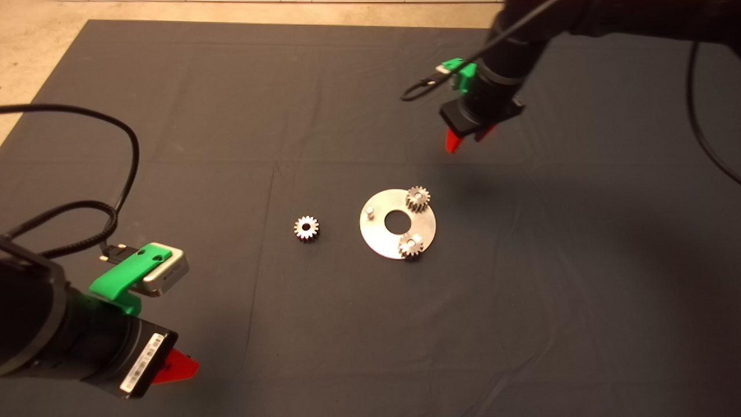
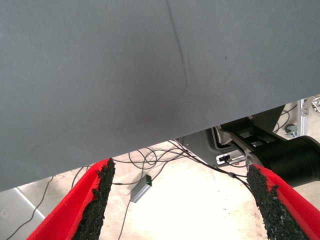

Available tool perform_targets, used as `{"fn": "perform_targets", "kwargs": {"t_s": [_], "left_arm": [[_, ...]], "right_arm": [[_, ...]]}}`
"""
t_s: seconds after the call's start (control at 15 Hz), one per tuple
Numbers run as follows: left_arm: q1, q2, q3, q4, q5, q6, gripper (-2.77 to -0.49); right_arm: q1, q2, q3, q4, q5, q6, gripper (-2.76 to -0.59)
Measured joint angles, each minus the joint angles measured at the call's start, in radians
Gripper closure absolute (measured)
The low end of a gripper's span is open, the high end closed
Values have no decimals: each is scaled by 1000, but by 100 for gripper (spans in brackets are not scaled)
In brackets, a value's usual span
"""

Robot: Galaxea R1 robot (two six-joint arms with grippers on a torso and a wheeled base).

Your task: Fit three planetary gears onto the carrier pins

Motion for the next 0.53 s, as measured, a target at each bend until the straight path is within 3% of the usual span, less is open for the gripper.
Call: {"fn": "perform_targets", "kwargs": {"t_s": [0.13,0.27,0.4,0.53], "left_arm": [[0,3,0,0,2,0,-189],[0,0,0,0,13,0,-189],[0,3,0,0,32,0,-189],[0,9,0,0,40,4,-189]], "right_arm": [[-5,-137,223,22,4,99,-134],[37,-322,422,30,4,223,-134],[58,-455,572,30,-18,339,-134],[60,-496,670,44,-14,392,-134]]}}
